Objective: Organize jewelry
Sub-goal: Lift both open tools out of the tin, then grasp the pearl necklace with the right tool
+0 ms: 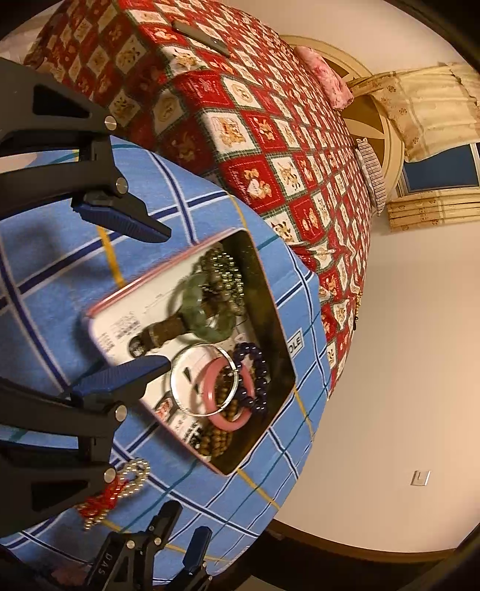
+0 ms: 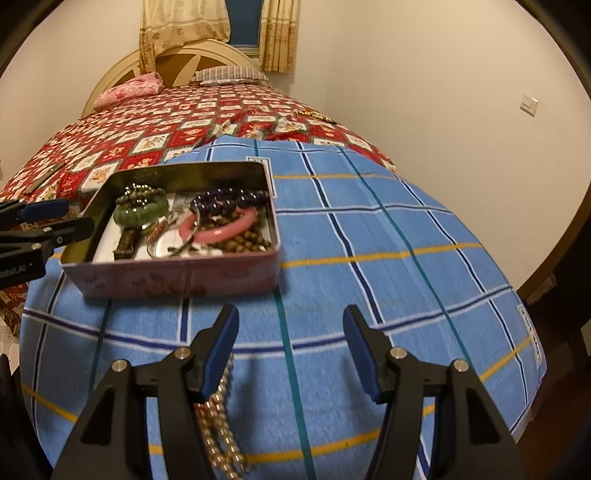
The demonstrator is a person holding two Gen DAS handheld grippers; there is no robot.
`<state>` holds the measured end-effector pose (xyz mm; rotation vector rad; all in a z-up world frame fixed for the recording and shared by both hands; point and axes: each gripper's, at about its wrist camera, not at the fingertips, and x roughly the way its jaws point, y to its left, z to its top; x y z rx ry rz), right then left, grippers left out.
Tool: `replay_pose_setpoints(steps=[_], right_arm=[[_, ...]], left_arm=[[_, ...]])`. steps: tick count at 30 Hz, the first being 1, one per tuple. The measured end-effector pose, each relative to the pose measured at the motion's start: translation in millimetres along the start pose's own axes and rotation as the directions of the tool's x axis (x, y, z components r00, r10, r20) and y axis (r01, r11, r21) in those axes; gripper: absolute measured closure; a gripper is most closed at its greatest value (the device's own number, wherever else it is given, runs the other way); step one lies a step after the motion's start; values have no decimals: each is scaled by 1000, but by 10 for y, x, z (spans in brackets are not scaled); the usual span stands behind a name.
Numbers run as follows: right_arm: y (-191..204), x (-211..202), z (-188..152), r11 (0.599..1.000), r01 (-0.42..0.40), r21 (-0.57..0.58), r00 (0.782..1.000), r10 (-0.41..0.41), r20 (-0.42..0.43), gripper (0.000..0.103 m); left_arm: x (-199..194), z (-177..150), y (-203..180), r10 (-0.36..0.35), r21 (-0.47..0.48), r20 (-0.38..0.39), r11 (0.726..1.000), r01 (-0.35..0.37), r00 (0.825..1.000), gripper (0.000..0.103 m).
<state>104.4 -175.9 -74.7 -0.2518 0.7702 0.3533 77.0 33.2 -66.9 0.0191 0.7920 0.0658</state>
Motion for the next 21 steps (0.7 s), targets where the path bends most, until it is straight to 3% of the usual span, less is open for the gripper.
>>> replay_pose_setpoints(steps=[9, 15, 21], right_arm=[[53, -183, -339, 1000, -29, 2, 999, 29, -29, 42], [146, -276, -445, 999, -45, -14, 999, 45, -28, 42], [190, -285, -514, 997, -82, -16, 996, 81, -40, 42]], left_arm=[[-120, -189, -120, -19, 21, 1, 1000, 19, 1000, 39], [-177, -272, -192, 8, 55, 23, 998, -9, 1000, 39], [-198, -366, -294, -8, 74, 18, 997, 7, 1000, 39]])
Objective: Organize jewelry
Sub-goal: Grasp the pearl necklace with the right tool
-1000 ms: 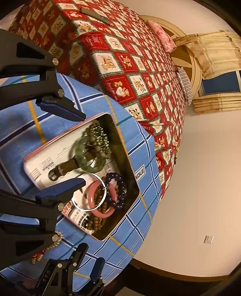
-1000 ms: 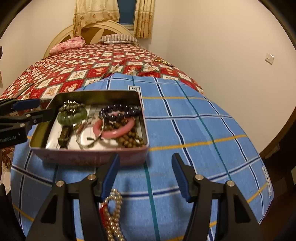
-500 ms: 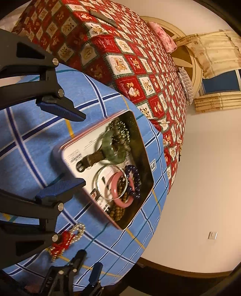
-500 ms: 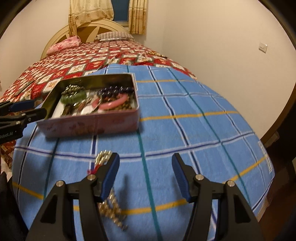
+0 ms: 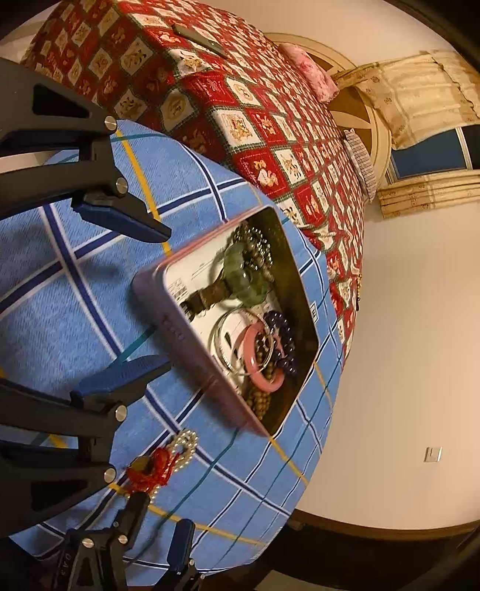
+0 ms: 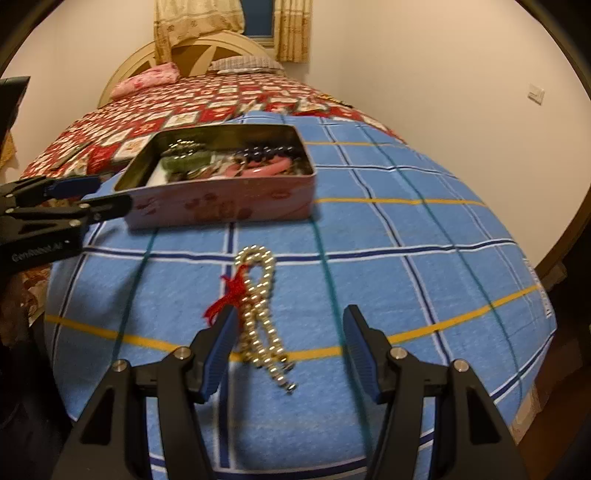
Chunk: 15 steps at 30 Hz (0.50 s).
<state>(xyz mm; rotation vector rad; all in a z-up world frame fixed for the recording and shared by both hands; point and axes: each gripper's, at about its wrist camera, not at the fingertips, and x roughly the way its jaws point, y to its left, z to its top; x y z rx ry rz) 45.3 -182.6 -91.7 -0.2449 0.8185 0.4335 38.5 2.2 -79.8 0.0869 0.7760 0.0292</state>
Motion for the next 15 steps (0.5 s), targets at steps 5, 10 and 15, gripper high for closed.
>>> replay_pose_setpoints(steps=[5, 10, 15], right_arm=[[82, 112, -54, 999, -15, -29, 999, 13, -46, 74], [15, 84, -75, 1000, -10, -13, 999, 9, -40, 94], [-142, -2, -110, 998, 54, 28, 998, -54, -16, 96]], left_arm=[[-18, 2, -79, -19, 11, 6, 1000, 19, 1000, 39], [-18, 2, -172, -42, 26, 2, 999, 42, 999, 39], [-17, 21, -303, -69, 53, 1, 996, 68, 998, 39]])
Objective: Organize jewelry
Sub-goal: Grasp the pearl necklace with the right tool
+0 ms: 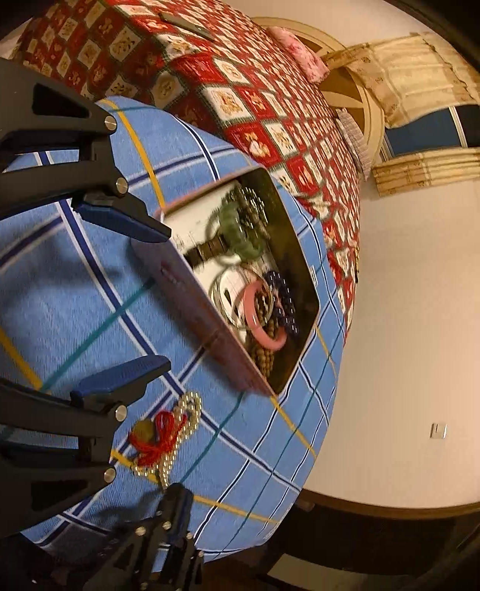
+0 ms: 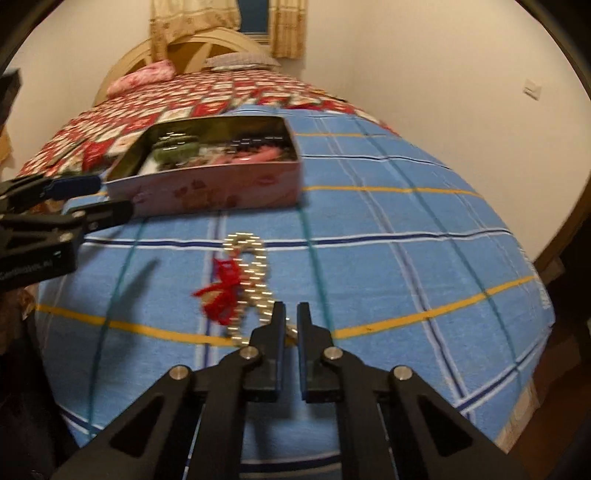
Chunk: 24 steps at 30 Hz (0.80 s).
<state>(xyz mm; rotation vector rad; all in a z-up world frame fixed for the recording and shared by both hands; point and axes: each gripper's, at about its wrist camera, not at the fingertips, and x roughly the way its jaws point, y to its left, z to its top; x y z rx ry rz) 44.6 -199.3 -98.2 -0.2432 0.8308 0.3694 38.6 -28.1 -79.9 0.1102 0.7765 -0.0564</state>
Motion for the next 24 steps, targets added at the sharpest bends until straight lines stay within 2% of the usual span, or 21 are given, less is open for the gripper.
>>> replay_pose_setpoints(steps=[4, 6, 7, 8, 9, 10, 12, 15, 16, 17, 21, 24], right_arm=[[-153, 29, -48, 997, 71, 36, 997, -70, -15, 96], [-201, -18, -50, 997, 31, 70, 1000, -31, -1, 95], [-198, -51, -48, 997, 11, 75, 1000, -12, 12, 87], [-173, -78, -44, 998, -7, 65, 1000, 6, 20, 69], [-132, -99, -42, 999, -22, 47, 999, 20, 28, 59], [-86, -100, -39, 999, -25, 25, 999, 24, 33, 55], [1, -36, -38, 1000, -28, -13, 999, 29, 14, 55], [94, 95, -55, 998, -32, -55, 999, 30, -22, 63], [88, 110, -53, 998, -32, -53, 999, 31, -22, 73], [60, 113, -41, 999, -32, -39, 999, 31, -27, 88], [-115, 98, -53, 999, 37, 16, 999, -36, -28, 90], [-281, 66, -84, 992, 118, 55, 993, -116, -31, 92]], left_arm=[[39, -3, -152, 19, 51, -1, 999, -19, 1000, 39], [84, -12, -149, 28, 44, -17, 999, -27, 999, 39], [100, -16, -126, 25, 33, -26, 999, -24, 999, 39], [111, -18, -106, 23, 24, -32, 999, -22, 999, 39], [121, -18, -83, 18, 13, -37, 1000, -18, 999, 39], [123, -17, -73, 11, 6, -40, 1000, -11, 999, 39], [127, -16, -85, -1, 2, -44, 1000, 1, 999, 39], [136, -12, -140, -12, 20, -45, 1000, 12, 999, 39], [145, -10, -161, -14, 25, -48, 1000, 15, 999, 39], [155, -5, -176, -18, 27, -51, 999, 20, 999, 39], [173, 21, -242, -36, 33, -56, 999, 38, 998, 39], [173, 47, -320, -48, 47, -57, 998, 51, 997, 39]])
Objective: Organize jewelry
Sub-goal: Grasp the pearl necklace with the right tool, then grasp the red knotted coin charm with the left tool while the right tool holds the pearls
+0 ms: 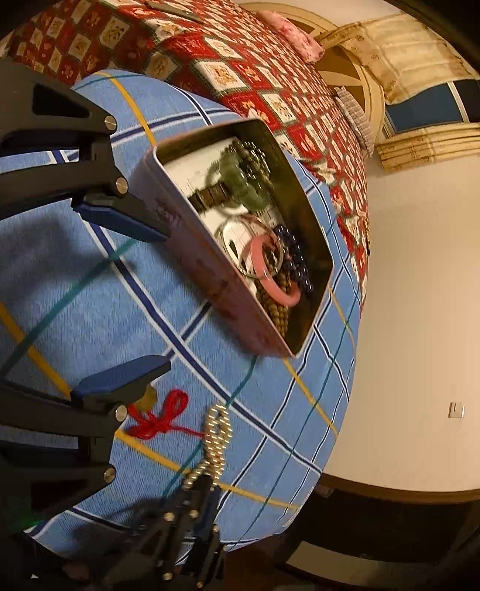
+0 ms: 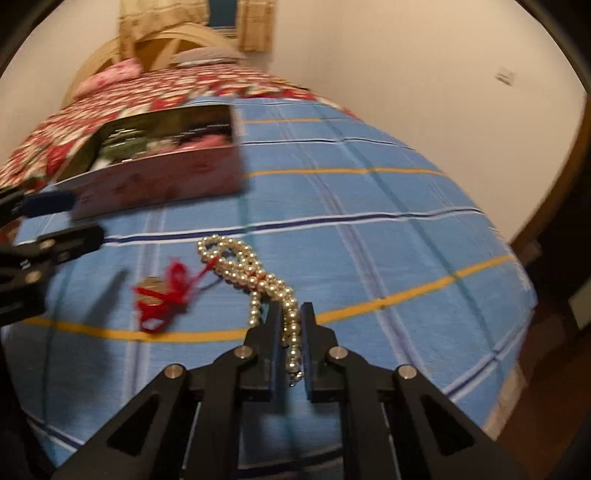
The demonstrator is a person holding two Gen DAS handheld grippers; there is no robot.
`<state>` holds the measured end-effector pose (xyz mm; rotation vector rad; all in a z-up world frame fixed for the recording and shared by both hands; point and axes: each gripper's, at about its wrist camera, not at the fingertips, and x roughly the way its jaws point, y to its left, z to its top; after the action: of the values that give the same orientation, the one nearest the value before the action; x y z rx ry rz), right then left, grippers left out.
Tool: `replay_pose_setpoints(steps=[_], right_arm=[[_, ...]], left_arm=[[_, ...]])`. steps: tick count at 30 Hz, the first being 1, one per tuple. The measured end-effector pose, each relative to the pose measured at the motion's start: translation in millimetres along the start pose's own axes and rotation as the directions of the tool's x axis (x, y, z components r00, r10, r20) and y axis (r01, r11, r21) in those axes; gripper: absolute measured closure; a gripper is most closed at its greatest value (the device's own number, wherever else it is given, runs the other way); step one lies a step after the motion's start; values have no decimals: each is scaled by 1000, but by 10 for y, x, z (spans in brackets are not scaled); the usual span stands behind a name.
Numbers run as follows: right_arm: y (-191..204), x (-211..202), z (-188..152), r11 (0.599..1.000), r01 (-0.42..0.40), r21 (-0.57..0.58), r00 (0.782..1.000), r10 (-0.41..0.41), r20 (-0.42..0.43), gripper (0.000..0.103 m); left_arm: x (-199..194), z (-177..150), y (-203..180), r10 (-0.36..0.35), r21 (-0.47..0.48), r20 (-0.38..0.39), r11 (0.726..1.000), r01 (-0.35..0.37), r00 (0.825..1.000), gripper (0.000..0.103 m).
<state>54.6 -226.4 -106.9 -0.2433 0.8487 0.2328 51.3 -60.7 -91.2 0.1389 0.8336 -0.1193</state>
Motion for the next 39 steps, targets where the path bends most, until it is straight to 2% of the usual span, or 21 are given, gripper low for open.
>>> replay_pose_setpoints(steps=[3, 5, 17, 23, 26, 28, 30, 35, 39], right_arm=[[-150, 17, -20, 997, 65, 31, 998, -65, -6, 92], [-192, 10, -44, 996, 81, 36, 997, -81, -9, 92], [-166, -81, -161, 998, 50, 30, 999, -51, 10, 93], [-146, -43, -144, 999, 45, 30, 999, -46, 12, 93], [-126, -39, -143, 999, 44, 27, 999, -44, 13, 93], [-107, -37, -140, 999, 42, 23, 999, -42, 15, 93], [-90, -40, -137, 999, 35, 22, 999, -36, 18, 93], [28, -50, -127, 1000, 10, -9, 999, -10, 32, 94], [85, -77, -104, 1000, -2, -22, 998, 3, 56, 95]], left_arm=[[-22, 14, -104, -14, 21, 0, 1000, 14, 1000, 39], [-46, 26, -168, -37, 27, 0, 999, 37, 999, 39], [44, 28, -567, -62, 95, -57, 993, 67, 996, 39], [141, -17, -655, -69, 130, -91, 988, 80, 993, 39], [216, -49, -587, -80, 105, -113, 990, 92, 990, 39], [219, -55, -518, -92, 81, -111, 992, 101, 990, 50], [215, -55, -474, -114, 74, -109, 990, 122, 987, 80], [176, -75, -361, -120, 54, -95, 991, 125, 988, 80], [48, -25, -237, -113, 35, -45, 993, 115, 993, 80]])
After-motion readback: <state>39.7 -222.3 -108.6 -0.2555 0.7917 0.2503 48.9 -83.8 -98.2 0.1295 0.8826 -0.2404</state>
